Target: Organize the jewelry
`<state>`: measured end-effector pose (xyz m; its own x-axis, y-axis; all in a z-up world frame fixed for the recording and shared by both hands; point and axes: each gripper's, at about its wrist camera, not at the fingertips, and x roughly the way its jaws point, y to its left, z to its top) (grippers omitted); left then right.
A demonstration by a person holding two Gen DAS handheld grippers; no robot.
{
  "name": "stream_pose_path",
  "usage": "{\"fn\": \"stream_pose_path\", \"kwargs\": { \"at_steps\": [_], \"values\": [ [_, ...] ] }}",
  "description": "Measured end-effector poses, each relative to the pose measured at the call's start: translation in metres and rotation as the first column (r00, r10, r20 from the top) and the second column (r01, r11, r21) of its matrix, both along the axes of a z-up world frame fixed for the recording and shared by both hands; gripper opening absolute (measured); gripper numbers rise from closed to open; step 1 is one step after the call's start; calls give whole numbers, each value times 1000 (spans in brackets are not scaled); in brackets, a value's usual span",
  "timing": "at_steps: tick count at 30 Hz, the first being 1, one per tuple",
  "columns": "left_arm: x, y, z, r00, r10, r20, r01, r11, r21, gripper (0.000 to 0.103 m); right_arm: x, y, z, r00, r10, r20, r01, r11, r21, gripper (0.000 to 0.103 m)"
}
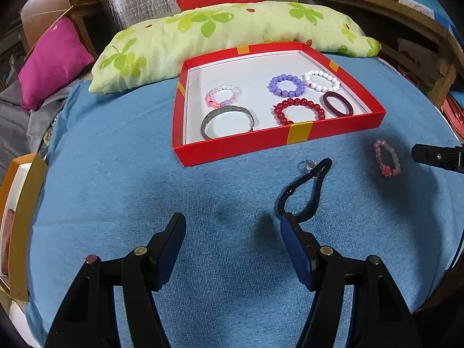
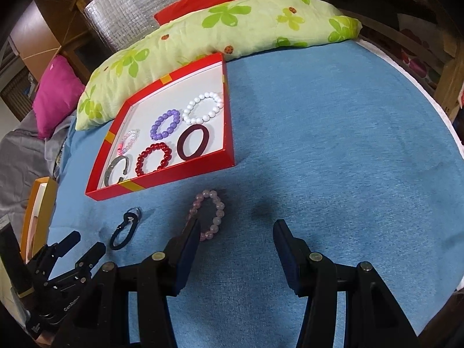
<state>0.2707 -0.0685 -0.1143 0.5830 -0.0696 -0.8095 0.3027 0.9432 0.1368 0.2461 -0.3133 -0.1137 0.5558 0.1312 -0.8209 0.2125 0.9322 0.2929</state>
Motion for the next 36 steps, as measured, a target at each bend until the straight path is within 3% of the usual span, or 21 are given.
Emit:
{"fn": "stream_pose_path", "kwargs": {
  "at_steps": [4,9,12,19,22,23,25,30,36],
  "values": [
    [1,0,-5,1000,7,-26,-7,1000,1,69,4,5,-3,1000,13,-7,-13,1000,-10,51],
    [0,2,-4,999,-2,-48,-2,998,-70,69,9,8,-8,1000,13,-16,-14,1000,-19,48],
    [-1,0,-2,999,-2,-40,-1,997,-73,69,12,11,-12,1000,13,-24,-14,1000,-28,43],
    [2,3,-6,998,18,-56,-21,998,-55,69,18,20,-17,999,15,-30,-17,998,-66,43],
    [1,5,-5,998,19,-52,-23,998,-60,69,21,26,-19,999,29,-37,-33,994,-106,28],
    [1,6,-5,998,20,-51,-23,998,-60,69,21,27,-20,999,31,-37,-35,992,-120,19],
    [1,7,-4,998,25,-50,-28,998,-63,69,21,28,-19,999,34,-36,-39,988,-150,11],
    [2,8,0,998,34,-43,-38,995,-88,69,17,17,-17,1000,-2,-31,-2,990,-138,11],
    [6,-4,-1,999,21,-49,-27,991,-131,69,15,8,-12,999,-14,-30,13,1000,-25,14]
  ]
}}
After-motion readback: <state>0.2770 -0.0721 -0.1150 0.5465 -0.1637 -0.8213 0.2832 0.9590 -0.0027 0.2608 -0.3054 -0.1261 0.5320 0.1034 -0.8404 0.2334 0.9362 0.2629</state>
